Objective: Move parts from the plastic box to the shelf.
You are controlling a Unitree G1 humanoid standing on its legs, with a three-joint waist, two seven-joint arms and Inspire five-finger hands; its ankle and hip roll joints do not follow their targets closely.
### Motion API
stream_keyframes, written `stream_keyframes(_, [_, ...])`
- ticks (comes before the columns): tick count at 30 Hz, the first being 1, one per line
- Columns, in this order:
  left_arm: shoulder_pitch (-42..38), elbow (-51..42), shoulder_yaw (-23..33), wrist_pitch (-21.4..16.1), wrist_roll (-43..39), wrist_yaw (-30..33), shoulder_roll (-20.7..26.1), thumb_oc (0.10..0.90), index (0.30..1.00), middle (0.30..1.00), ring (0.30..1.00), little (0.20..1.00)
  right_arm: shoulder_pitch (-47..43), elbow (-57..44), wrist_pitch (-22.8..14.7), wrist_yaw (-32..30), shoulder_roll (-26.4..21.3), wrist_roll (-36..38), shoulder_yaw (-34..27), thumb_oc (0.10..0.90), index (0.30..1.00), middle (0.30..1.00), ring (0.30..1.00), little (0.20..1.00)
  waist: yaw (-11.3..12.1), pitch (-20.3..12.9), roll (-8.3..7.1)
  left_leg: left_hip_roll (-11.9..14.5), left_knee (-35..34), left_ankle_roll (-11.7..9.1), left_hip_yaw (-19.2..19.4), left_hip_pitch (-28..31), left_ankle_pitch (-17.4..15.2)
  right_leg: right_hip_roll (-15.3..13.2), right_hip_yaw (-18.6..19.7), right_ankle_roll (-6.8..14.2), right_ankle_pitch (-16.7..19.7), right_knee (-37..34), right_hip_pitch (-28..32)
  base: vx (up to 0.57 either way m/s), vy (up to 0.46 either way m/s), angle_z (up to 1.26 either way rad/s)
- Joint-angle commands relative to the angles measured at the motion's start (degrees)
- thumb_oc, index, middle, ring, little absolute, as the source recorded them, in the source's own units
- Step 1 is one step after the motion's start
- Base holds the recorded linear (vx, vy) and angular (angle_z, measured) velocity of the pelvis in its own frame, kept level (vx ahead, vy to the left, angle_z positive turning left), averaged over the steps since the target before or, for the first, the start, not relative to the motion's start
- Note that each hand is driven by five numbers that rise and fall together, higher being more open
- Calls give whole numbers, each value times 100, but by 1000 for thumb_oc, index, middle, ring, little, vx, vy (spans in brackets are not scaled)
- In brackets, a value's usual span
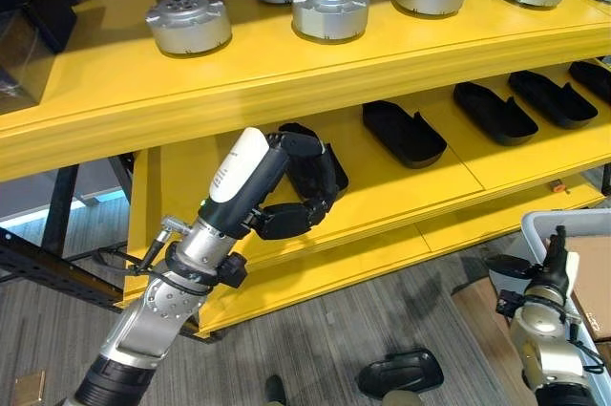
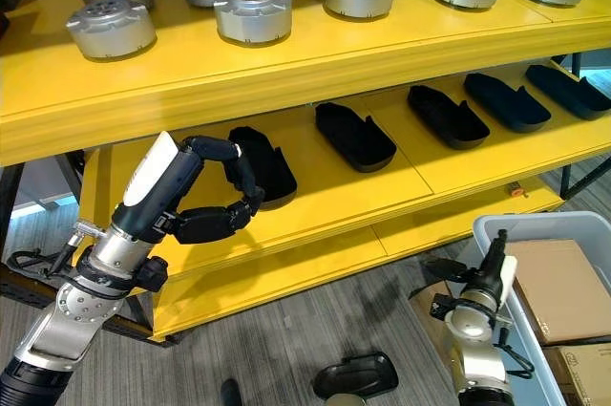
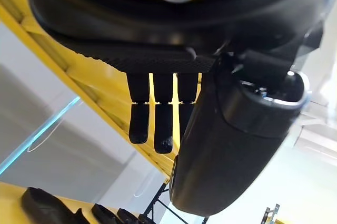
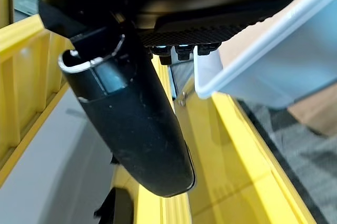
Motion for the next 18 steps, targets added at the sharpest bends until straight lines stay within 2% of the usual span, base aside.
stream_keyframes(1, [-383, -447, 77, -371, -470, 123, -185, 400, 300, 300, 300, 300, -422, -556, -405, -389, -689, -179, -378, 900, 1000, 1000, 1000, 1000, -192, -514, 158, 456, 83, 28, 228, 320, -594, 662, -136, -434, -215, 306, -280, 36, 23, -4])
stream_keyframes(3, [-373, -461, 53, -249, -608, -3, -215, 400, 300, 300, 300, 300, -410, -545, -368, -398, -698, -159, -410, 900, 1000, 1000, 1000, 1000, -201, -536, 141, 449, 53, 33, 253, 350, -595, 664, -128, -422, -180, 235, -249, 41, 13, -7])
stream_keyframes(4, [-394, -445, 17, -204, -658, -63, -214, 476, 407, 407, 407, 407, -402, -523, -359, -371, -701, -160, -416, 900, 1000, 1000, 1000, 1000, -206, -545, 138, 443, 36, 35, 266, 368, -598, 667, -124, -414, -164, 204, -235, 62, 12, -11])
stream_keyframes(5, [-408, -387, -57, -154, -798, -281, -228, 796, 855, 855, 855, 855, -400, -485, -290, -379, -686, -213, -386, 900, 1000, 1000, 1000, 1000, -229, -565, 129, 430, 31, 37, 303, 387, -604, 671, -95, -398, -131, 152, -218, 72, 11, -10])
stream_keyframes(6, [-391, -357, -109, -91, -856, -479, -235, 900, 1000, 1000, 1000, 1000, -395, -430, -228, -326, -683, -163, -396, 900, 1000, 1000, 1000, 1000, -246, -576, 126, 422, 27, 37, 322, 395, -609, 679, -71, -386, -108, 119, -215, 78, 12, -8])
stream_keyframes(8, [-358, -286, -245, 134, -1121, -960, -245, 900, 1000, 1000, 1000, 1000, -356, -326, -148, -281, -682, -162, -377, 900, 1000, 1000, 1000, 1000, -267, -591, 125, 406, 28, 39, 343, 404, -614, 687, -41, -377, -80, 83, -214, 56, 11, -4])
stream_keyframes(10, [-274, -236, -360, 315, -1219, -1164, -254, 900, 1000, 1000, 1000, 1000, -312, -217, -124, -268, -676, -113, -352, 900, 1000, 1000, 1000, 1000, -282, -597, 129, 394, 27, 44, 369, 411, -617, 694, -9, -369, -57, 52, -215, 53, 18, -9])
stream_keyframes(11, [-162, -31, -570, 747, -1586, -1521, -239, 900, 1000, 1000, 1000, 1000, -214, -47, -62, -167, -642, -65, -340, 900, 1000, 1000, 1000, 1000, -313, -607, 141, 378, 29, 53, 394, 411, -633, 701, 30, -357, -32, 14, -227, 71, 24, -6])
stream_keyframes(13, [24, 240, -710, 906, -1587, -1826, -202, 900, 1000, 1000, 1000, 1000, -100, 172, -43, -33, -628, -190, -326, 900, 1000, 1000, 1000, 1000, -329, -618, 159, 357, 27, 55, 428, 415, -642, 706, 64, -335, 12, -55, -235, 69, 24, -2])
stream_keyframes(15, [391, 849, -951, 1403, -1866, -2169, -36, 900, 1000, 1000, 1000, 1000, 18, 702, 57, 209, -645, -185, -162, 900, 1000, 1000, 1000, 1000, -333, -626, 185, 333, 15, 40, 484, 437, -653, 693, 93, -300, 109, -199, -240, 54, 29, -5])
stream_keyframes(16, [416, 888, -960, 1442, -1882, -2195, -32, 900, 1000, 1000, 1000, 1000, 21, 745, 80, 234, -648, -215, -148, 900, 1000, 1000, 1000, 1000, -331, -633, 188, 333, 11, 38, 492, 432, -650, 692, 94, -299, 121, -215, -247, 60, 31, -11])
stream_keyframes(17, [610, 1225, -1054, 1460, -1572, -2352, -4, 900, 1000, 1000, 1000, 1000, 64, 1240, -59, 541, -704, -443, -79, 900, 1000, 1000, 1000, 1000, -310, -635, 215, 337, 12, 33, 525, 455, -700, 674, 67, -256, 156, -323, -222, 59, 19, -12])
stream_keyframes(18, [735, 1597, -1185, 1601, -1425, -2352, 97, 900, 1000, 1000, 1000, 1000, 63, 1597, -29, 822, -788, -617, 113, 900, 1000, 1000, 1000, 1000, -277, -642, 228, 342, -7, 20, 527, 428, -665, 668, 46, -240, 226, -401, -249, 75, 17, -18])
